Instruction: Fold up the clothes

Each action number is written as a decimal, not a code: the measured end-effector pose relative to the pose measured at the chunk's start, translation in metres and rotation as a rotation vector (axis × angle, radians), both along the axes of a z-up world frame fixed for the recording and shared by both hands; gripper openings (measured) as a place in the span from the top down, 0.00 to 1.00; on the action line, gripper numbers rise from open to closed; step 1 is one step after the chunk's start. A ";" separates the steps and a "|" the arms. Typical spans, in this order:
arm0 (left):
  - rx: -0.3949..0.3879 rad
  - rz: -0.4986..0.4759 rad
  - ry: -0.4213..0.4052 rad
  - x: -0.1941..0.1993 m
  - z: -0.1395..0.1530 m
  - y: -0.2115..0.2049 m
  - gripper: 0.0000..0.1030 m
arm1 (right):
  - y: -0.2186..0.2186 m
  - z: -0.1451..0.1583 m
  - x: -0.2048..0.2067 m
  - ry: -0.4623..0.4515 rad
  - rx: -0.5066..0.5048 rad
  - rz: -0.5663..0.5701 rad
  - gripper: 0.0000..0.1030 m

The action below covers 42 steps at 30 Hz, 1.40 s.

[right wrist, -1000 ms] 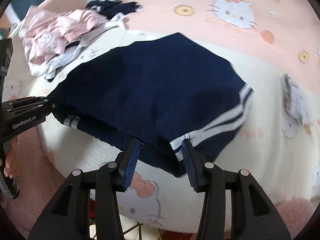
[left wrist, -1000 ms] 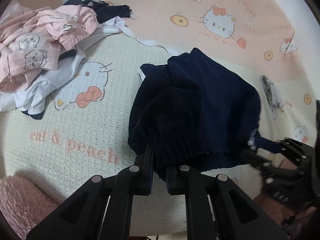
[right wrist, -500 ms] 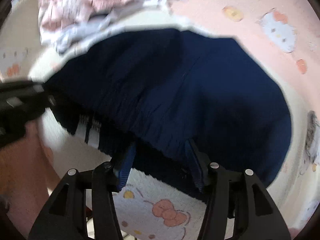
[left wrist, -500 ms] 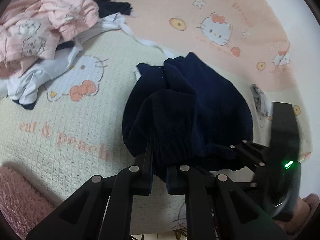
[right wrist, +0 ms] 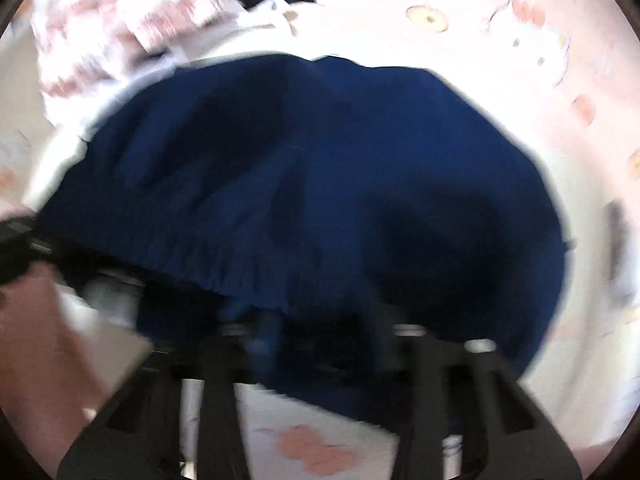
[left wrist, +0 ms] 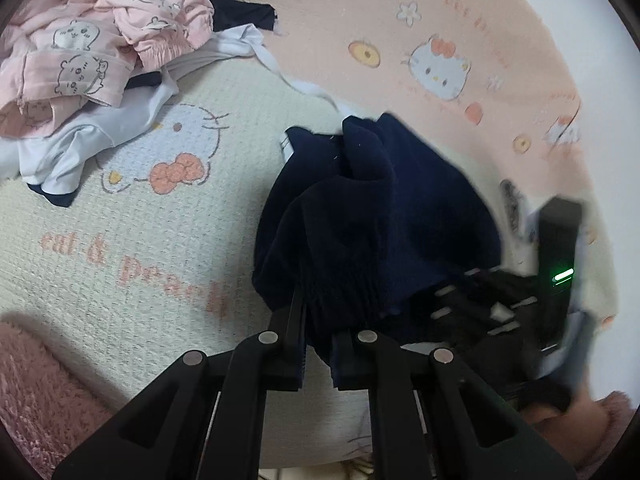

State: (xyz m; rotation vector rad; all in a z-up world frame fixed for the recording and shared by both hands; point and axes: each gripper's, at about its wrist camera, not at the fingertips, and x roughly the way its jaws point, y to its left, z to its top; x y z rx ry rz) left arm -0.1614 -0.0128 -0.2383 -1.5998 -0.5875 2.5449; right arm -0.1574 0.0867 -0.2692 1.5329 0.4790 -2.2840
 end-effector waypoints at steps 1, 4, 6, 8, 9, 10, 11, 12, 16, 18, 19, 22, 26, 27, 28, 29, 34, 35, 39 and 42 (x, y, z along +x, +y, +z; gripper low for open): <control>-0.020 -0.010 -0.005 0.000 -0.002 0.003 0.89 | 0.008 0.006 0.001 0.018 -0.006 -0.024 0.88; -0.071 -0.046 -0.034 0.000 -0.011 0.015 0.80 | 0.033 0.029 0.007 0.091 0.001 -0.090 0.93; -0.078 -0.085 -0.054 -0.004 -0.019 0.027 0.79 | 0.051 0.048 0.014 0.135 -0.004 -0.141 0.95; -0.083 -0.129 -0.067 -0.008 -0.025 0.042 0.73 | 0.069 0.064 0.020 0.163 -0.013 -0.188 0.95; -0.085 -0.153 -0.069 -0.010 -0.027 0.050 0.72 | 0.077 0.071 0.023 0.171 -0.019 -0.209 0.95; -0.101 -0.163 -0.066 -0.011 -0.028 0.055 0.72 | 0.077 0.074 0.023 0.178 -0.016 -0.226 0.95; -0.112 -0.172 -0.065 -0.011 -0.027 0.059 0.72 | 0.075 0.075 0.023 0.187 -0.004 -0.241 0.95; -0.123 -0.181 -0.064 -0.011 -0.027 0.063 0.72 | 0.078 0.076 0.026 0.195 0.018 -0.258 0.95; -0.185 -0.168 -0.043 -0.004 -0.014 0.062 0.75 | 0.091 0.069 0.031 0.157 0.031 -0.325 0.95; -0.220 -0.153 -0.030 0.001 -0.006 0.059 0.75 | 0.100 0.058 0.035 0.126 0.043 -0.344 0.95; -0.237 -0.145 -0.023 0.003 -0.002 0.057 0.75 | 0.104 0.055 0.038 0.114 0.045 -0.354 0.95; -0.235 -0.102 -0.040 0.007 0.004 0.044 0.72 | 0.110 0.047 0.042 0.087 0.045 -0.375 0.95; -0.112 -0.101 -0.095 0.006 -0.010 0.035 0.58 | 0.106 0.028 0.039 0.059 0.040 -0.391 0.95; -0.097 -0.107 -0.108 0.006 -0.016 0.036 0.57 | 0.110 0.027 0.040 0.052 0.014 -0.408 0.95; -0.083 -0.112 -0.121 0.006 -0.021 0.038 0.56 | 0.114 0.028 0.041 0.050 -0.013 -0.424 0.94; -0.059 -0.122 -0.134 0.007 -0.027 0.041 0.56 | 0.118 0.030 0.043 0.056 -0.028 -0.435 0.94; -0.064 -0.108 -0.129 0.007 -0.036 0.048 0.62 | 0.136 0.038 0.048 0.085 -0.071 -0.499 0.94; -0.090 -0.095 -0.120 0.006 -0.034 0.047 0.79 | 0.138 0.037 0.049 0.080 -0.073 -0.514 0.94; -0.162 -0.039 -0.014 0.010 -0.002 0.038 0.88 | 0.139 0.029 0.049 0.040 -0.071 -0.516 0.92; -0.139 0.006 0.041 0.012 0.030 0.020 0.88 | 0.125 0.014 0.047 -0.032 -0.036 -0.468 0.85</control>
